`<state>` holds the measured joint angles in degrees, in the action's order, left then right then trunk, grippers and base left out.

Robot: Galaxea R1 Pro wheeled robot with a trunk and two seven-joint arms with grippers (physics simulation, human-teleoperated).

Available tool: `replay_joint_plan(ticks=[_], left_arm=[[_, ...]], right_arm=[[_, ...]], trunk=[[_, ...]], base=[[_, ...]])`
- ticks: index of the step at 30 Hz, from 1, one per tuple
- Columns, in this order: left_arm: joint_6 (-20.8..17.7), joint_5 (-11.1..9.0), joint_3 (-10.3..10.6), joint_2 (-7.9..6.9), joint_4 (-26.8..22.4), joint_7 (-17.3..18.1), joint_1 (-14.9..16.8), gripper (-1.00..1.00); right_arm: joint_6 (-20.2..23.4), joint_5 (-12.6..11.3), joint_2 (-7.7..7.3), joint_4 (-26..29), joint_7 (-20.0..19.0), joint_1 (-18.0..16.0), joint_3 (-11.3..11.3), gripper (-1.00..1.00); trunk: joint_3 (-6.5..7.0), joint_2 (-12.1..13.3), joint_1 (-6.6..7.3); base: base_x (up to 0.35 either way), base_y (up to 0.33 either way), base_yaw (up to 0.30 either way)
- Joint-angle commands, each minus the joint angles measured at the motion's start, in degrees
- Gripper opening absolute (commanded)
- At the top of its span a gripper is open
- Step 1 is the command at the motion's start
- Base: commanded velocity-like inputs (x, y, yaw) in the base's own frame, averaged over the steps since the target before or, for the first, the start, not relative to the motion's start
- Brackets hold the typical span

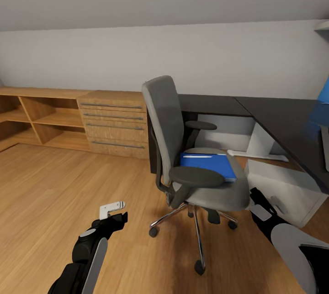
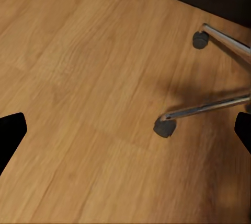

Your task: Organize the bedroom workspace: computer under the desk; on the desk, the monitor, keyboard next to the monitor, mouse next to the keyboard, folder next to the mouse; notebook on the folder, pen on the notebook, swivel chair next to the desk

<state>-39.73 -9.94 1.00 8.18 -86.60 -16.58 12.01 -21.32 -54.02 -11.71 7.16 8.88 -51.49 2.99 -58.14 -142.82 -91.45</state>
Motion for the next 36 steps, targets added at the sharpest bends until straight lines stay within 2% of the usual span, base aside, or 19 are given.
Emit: replay_joint_plan(ticks=[1,10,14,23,33,36], left_arm=[[-0.2,-0.6,0.1,0.0,-0.1,-0.5,0.0,1.0],[-0.2,-0.6,0.1,0.0,0.0,-0.5,0.0,1.0],[-0.1,-0.6,0.0,-0.03,0.0,-0.5,0.0,1.0],[-0.1,-0.6,-0.2,-0.07,-0.1,-0.5,0.0,1.0],[-0.2,-0.6,-0.2,-0.04,0.0,-0.5,0.0,1.0],[-0.2,-0.6,-0.2,-0.03,0.0,-0.5,0.0,1.0]], right_arm=[[0.0,0.1,-0.02,0.0,0.1,0.0,0.2,1.0],[0.2,-0.1,-1.79,0.0,0.1,0.0,1.0,1.0],[3.4,-0.1,-3.14,0.0,-0.5,0.0,3.6,1.0],[4.4,-1.1,-4.01,0.0,-1.5,0.0,4.2,1.0],[8.3,-2.5,-4.99,0.0,-3.3,0.0,4.7,1.0],[9.6,-3.6,-5.24,0.0,-3.4,0.0,5.0,1.0]], trunk=[[-0.06,0.0,-0.01],[-0.06,0.0,-0.01],[-0.06,0.0,-0.01],[-0.06,0.0,-0.01],[-0.06,0.0,-0.01],[-0.06,0.0,-0.01]], base=[[0.136,0.0,0.0],[0.174,0.0,0.0],[0.16,0.0,0.0],[0.109,0.0,0.0],[0.143,0.0,0.0],[0.036,0.0,0.0]])
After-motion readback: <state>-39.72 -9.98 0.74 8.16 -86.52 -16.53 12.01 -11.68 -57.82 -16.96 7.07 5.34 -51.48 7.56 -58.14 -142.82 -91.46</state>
